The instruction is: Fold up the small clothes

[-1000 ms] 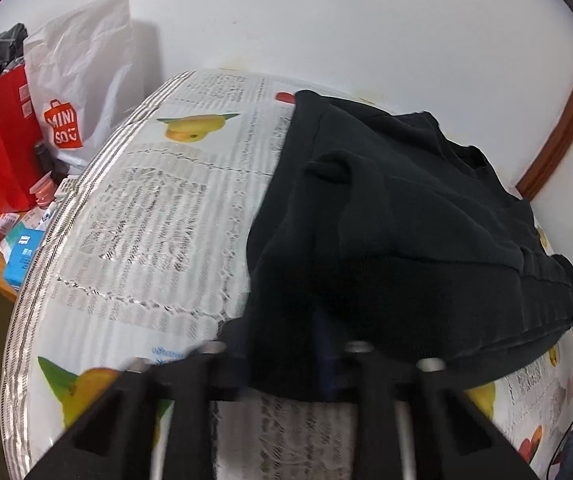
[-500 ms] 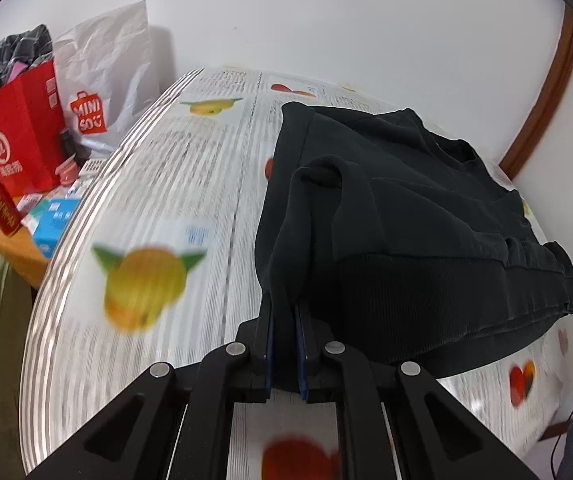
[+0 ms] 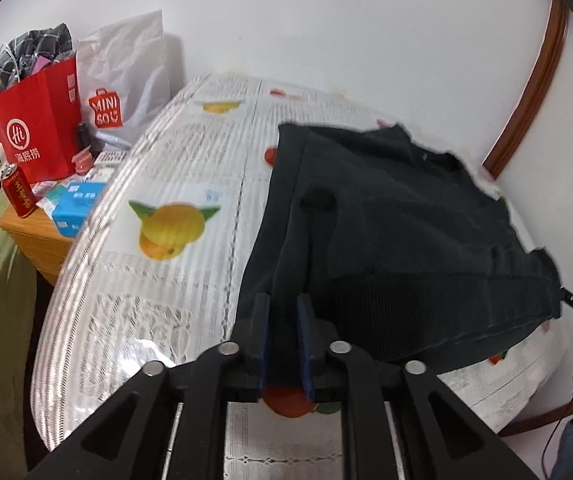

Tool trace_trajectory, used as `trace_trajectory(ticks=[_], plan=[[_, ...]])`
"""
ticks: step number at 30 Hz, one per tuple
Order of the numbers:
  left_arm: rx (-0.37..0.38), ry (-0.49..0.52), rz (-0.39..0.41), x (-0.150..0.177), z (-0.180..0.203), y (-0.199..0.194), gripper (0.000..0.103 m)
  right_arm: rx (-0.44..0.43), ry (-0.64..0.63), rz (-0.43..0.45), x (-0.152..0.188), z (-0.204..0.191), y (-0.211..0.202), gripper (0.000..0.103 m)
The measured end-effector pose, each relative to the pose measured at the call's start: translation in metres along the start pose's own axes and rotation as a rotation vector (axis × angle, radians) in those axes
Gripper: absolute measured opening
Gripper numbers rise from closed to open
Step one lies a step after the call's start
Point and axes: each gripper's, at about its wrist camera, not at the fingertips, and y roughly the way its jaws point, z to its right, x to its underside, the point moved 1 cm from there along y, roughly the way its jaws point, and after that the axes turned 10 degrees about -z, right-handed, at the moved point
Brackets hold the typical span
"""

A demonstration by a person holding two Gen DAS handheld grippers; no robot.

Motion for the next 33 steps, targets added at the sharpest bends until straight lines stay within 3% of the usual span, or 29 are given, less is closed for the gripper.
trace_trajectory(ticks=[2, 5, 8, 11, 18, 22, 25, 33], plan=[[0.044, 0.01, 0.017, -0.005, 0.004, -0.006, 0.046, -0.021, -0.003, 0.026, -0.002, -0.004, -0.013, 0.041], [0.082, 0.046, 0.048, -0.01, 0.019, -0.01, 0.047, -0.061, -0.018, 0.047, -0.003, -0.017, -0.022, 0.045], [0.115, 0.067, 0.021, -0.007, 0.031, 0.0, 0.047, -0.056, -0.062, 0.023, 0.003, -0.034, -0.011, 0.046], [0.094, 0.074, -0.017, -0.005, 0.037, 0.019, 0.047, -0.018, -0.058, 0.029, 0.009, -0.04, 0.001, 0.046], [0.112, 0.049, -0.073, -0.006, 0.036, 0.042, 0.046, -0.088, -0.028, 0.001, 0.011, -0.04, 0.026, 0.044], [0.108, 0.062, -0.04, -0.009, 0.039, 0.029, 0.01, -0.059, -0.063, 0.044, 0.008, -0.051, 0.021, 0.019], [0.135, 0.066, -0.002, -0.015, 0.04, 0.015, 0.007, -0.067, -0.094, 0.086, 0.006, -0.055, 0.008, 0.013], [0.151, 0.05, 0.079, -0.052, 0.047, 0.0, 0.007, -0.149, -0.056, 0.116, -0.02, -0.057, -0.007, 0.012]])
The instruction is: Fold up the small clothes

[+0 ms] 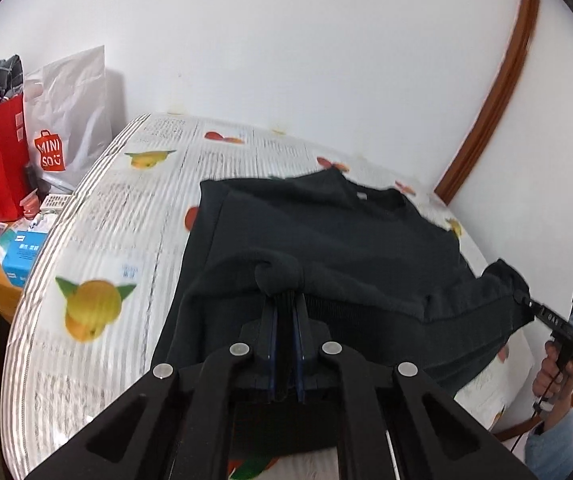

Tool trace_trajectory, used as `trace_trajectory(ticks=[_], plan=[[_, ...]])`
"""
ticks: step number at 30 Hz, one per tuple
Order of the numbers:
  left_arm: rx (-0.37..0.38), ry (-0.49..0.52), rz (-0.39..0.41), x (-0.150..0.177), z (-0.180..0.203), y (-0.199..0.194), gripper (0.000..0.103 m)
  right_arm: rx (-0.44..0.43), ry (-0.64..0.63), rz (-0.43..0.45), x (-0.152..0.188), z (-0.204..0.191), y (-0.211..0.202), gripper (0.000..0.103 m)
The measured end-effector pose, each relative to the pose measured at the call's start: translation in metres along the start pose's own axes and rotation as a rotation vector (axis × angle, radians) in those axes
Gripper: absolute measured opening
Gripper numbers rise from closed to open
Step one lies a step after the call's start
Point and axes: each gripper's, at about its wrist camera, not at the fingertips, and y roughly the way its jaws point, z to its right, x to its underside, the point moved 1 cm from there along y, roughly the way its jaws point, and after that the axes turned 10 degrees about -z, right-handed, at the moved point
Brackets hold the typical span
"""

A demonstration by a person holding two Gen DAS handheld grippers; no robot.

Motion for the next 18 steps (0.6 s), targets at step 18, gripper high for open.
trace_trajectory(ticks=[18], plan=[[0.032, -0.01, -0.059, -0.008, -0.008, 0.026, 0.007, 0.068, -0.113, -0.11, 0.007, -0.001, 0.0, 0.019]])
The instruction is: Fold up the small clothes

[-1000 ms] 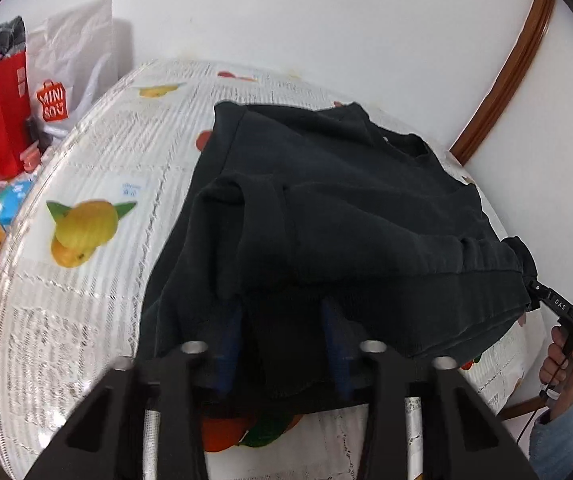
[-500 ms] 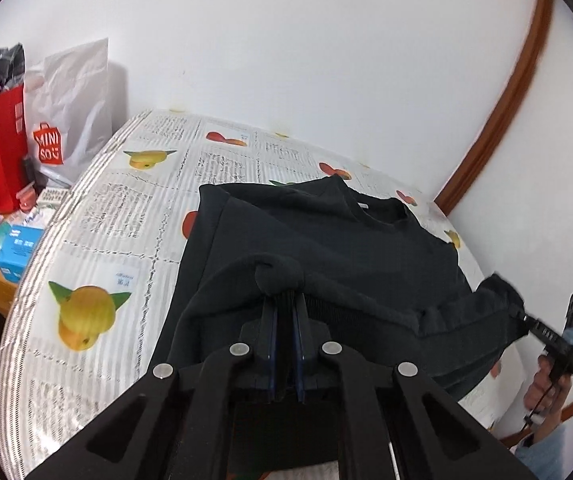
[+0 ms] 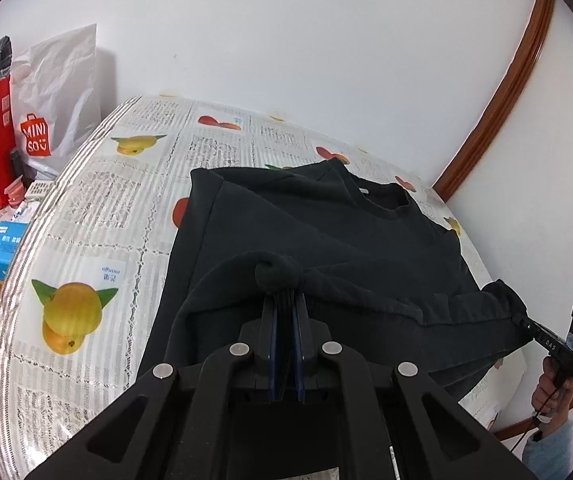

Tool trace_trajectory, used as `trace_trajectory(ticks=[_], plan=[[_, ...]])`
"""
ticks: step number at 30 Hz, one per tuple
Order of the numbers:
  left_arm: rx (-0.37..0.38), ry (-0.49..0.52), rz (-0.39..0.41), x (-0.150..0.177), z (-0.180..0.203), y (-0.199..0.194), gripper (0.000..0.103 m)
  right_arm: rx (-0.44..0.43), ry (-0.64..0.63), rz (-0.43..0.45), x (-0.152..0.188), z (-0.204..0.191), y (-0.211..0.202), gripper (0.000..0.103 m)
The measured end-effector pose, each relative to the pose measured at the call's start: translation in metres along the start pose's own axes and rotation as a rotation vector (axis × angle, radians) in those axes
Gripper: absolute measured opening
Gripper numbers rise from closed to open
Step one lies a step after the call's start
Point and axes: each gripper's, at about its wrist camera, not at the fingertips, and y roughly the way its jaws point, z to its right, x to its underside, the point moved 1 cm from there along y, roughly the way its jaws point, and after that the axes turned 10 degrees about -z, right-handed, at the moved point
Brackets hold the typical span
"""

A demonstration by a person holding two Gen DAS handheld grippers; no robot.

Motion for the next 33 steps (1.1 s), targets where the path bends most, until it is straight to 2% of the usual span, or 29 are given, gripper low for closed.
trace_trajectory(ticks=[5, 9, 11, 16, 22, 26, 33], plan=[[-0.009, 0.004, -0.013, 0.006, 0.001, 0.001, 0.007, 0.029, 0.045, -0.019, -0.008, 0.008, 0.012, 0.024], [-0.003, 0.013, -0.008, 0.01, 0.003, -0.004, 0.007, 0.04, 0.055, -0.073, -0.008, 0.004, 0.029, 0.026], [-0.007, 0.028, 0.006, 0.01, 0.006, -0.01, 0.007, 0.036, 0.049, -0.044, -0.009, 0.001, 0.025, 0.012], [-0.019, 0.032, 0.035, 0.0, 0.011, -0.014, 0.007, -0.043, 0.064, 0.077, -0.025, 0.001, 0.0, 0.01], [-0.019, -0.067, 0.015, -0.02, 0.001, 0.004, 0.007, -0.12, 0.131, 0.158, -0.061, 0.008, 0.009, 0.01], [-0.042, -0.104, -0.016, -0.029, -0.008, 0.023, 0.007, -0.118, 0.17, 0.15, -0.077, 0.013, 0.032, 0.01], [-0.077, -0.099, -0.056, -0.031, -0.014, 0.044, 0.008, -0.03, 0.174, 0.048, -0.083, 0.021, 0.08, 0.01]])
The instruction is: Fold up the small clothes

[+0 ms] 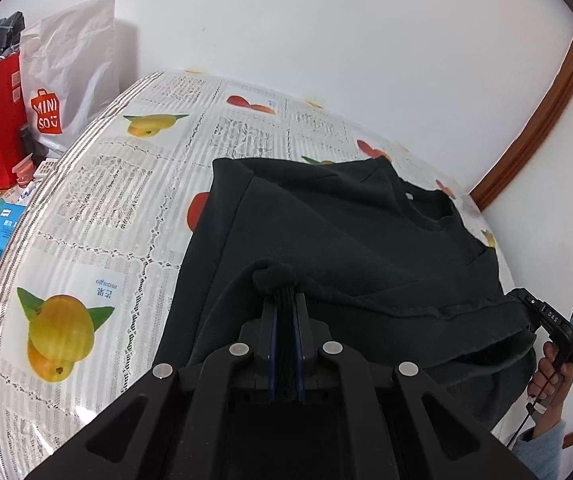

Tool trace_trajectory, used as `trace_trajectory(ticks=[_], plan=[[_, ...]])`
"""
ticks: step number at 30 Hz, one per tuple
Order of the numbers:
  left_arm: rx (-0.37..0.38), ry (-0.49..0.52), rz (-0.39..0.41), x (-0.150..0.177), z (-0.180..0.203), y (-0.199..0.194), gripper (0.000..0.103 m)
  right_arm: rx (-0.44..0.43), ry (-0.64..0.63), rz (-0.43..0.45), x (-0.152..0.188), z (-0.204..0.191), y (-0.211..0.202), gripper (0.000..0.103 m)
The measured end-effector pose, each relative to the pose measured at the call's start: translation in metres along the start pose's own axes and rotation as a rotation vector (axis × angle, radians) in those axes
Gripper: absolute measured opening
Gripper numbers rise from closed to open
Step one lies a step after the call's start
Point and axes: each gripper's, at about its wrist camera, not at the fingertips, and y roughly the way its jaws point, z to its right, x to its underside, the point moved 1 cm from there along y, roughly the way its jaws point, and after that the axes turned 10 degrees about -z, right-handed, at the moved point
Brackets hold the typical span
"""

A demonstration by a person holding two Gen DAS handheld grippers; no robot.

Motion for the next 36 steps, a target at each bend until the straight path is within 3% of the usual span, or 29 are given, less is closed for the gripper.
trace_trajectory(ticks=[4, 8, 11, 14, 20, 24, 29, 33, 36], plan=[[-0.004, 0.027, -0.007, 0.002, 0.002, -0.002, 0.011, 0.023, 0.002, -0.031, 0.004, 0.003, 0.002, 0.014], [0.01, 0.06, 0.001, 0.011, 0.005, -0.015, 0.029, 0.066, -0.037, 0.007, 0.013, -0.006, -0.033, 0.019], [0.022, 0.117, 0.023, 0.024, 0.013, -0.029, 0.038, 0.085, -0.105, 0.021, 0.026, -0.019, -0.057, 0.028], [0.024, 0.148, 0.039, 0.035, 0.022, -0.039, 0.045, 0.078, -0.185, 0.003, 0.046, -0.035, -0.076, 0.029], [0.058, 0.236, 0.02, 0.065, 0.039, -0.051, 0.045, 0.032, -0.255, -0.063, 0.088, -0.046, -0.083, 0.029], [0.049, 0.281, -0.053, 0.076, 0.052, -0.032, 0.046, 0.016, -0.267, -0.128, 0.105, -0.047, -0.063, 0.028], [-0.036, 0.276, -0.056, 0.063, 0.061, -0.004, 0.046, 0.018, -0.191, -0.116, 0.092, -0.044, -0.033, 0.029], [-0.129, 0.331, 0.017, 0.049, 0.075, 0.009, 0.046, 0.026, -0.174, -0.133, 0.073, -0.049, -0.009, 0.028], [-0.134, 0.305, 0.047, 0.029, 0.073, 0.014, 0.046, 0.032, -0.159, -0.121, 0.053, -0.052, 0.001, 0.028]])
